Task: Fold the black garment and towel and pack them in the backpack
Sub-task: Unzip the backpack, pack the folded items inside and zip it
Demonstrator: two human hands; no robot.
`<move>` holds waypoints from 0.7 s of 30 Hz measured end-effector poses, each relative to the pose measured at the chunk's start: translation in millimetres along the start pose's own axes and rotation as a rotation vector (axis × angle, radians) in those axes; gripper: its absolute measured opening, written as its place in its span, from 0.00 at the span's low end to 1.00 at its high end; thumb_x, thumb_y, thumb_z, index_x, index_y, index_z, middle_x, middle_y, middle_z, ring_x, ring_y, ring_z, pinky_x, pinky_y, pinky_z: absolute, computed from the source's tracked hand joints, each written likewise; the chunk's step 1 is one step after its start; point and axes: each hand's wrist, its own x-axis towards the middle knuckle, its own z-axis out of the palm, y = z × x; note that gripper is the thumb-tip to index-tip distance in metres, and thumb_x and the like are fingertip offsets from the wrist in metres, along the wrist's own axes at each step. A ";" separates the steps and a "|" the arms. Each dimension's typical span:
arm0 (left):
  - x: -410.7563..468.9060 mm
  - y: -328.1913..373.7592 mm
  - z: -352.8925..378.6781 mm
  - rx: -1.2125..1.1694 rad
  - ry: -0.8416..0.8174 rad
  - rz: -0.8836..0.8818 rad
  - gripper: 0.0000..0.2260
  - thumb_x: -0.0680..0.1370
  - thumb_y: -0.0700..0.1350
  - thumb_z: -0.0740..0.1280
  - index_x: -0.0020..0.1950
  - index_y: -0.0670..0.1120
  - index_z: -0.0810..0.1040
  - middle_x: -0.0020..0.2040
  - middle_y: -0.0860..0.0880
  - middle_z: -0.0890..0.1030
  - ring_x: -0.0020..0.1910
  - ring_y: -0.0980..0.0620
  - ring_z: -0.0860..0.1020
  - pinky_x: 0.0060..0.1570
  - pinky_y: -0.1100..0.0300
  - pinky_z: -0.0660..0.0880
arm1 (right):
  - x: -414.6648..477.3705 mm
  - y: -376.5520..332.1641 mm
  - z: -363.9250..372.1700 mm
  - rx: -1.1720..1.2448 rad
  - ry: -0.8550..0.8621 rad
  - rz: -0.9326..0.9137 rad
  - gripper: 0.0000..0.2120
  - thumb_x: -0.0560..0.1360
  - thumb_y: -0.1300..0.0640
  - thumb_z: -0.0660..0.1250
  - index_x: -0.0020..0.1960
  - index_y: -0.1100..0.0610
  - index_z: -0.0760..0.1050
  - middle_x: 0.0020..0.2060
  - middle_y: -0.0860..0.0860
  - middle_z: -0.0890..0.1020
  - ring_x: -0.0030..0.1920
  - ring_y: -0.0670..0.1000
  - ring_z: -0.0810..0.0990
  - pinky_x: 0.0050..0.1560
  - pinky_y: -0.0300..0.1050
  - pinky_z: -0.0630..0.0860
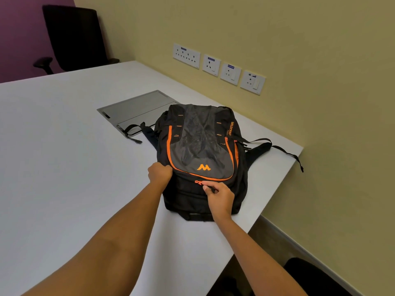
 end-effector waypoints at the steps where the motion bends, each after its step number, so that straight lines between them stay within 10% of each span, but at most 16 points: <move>1: -1.4 0.9 0.0 -0.002 -0.001 -0.005 0.10 0.79 0.42 0.61 0.41 0.38 0.69 0.48 0.38 0.76 0.51 0.39 0.77 0.50 0.54 0.72 | -0.5 0.5 -1.2 0.001 0.003 -0.009 0.06 0.72 0.63 0.71 0.48 0.56 0.84 0.42 0.47 0.81 0.41 0.39 0.76 0.42 0.19 0.69; 8: -4.8 -2.4 3.5 -0.068 -0.004 0.005 0.11 0.80 0.43 0.61 0.55 0.36 0.74 0.56 0.38 0.79 0.54 0.41 0.78 0.52 0.56 0.72 | -6.7 -5.5 -2.6 0.154 -0.047 0.086 0.07 0.73 0.62 0.70 0.51 0.56 0.83 0.42 0.48 0.82 0.44 0.42 0.80 0.44 0.26 0.73; 14: -36.2 -19.6 14.1 0.265 -0.111 0.836 0.14 0.76 0.33 0.62 0.58 0.42 0.79 0.59 0.46 0.77 0.59 0.49 0.74 0.60 0.61 0.70 | -11.0 -8.4 5.1 0.284 -0.028 0.235 0.08 0.73 0.61 0.70 0.52 0.57 0.82 0.38 0.48 0.83 0.42 0.46 0.83 0.50 0.39 0.79; 21: -35.3 -14.8 12.5 0.442 -0.035 0.911 0.11 0.80 0.42 0.62 0.59 0.45 0.80 0.58 0.48 0.80 0.57 0.49 0.77 0.55 0.61 0.73 | -11.5 -0.3 -0.6 0.146 0.059 0.119 0.07 0.74 0.61 0.70 0.51 0.57 0.83 0.44 0.52 0.83 0.45 0.49 0.82 0.44 0.30 0.74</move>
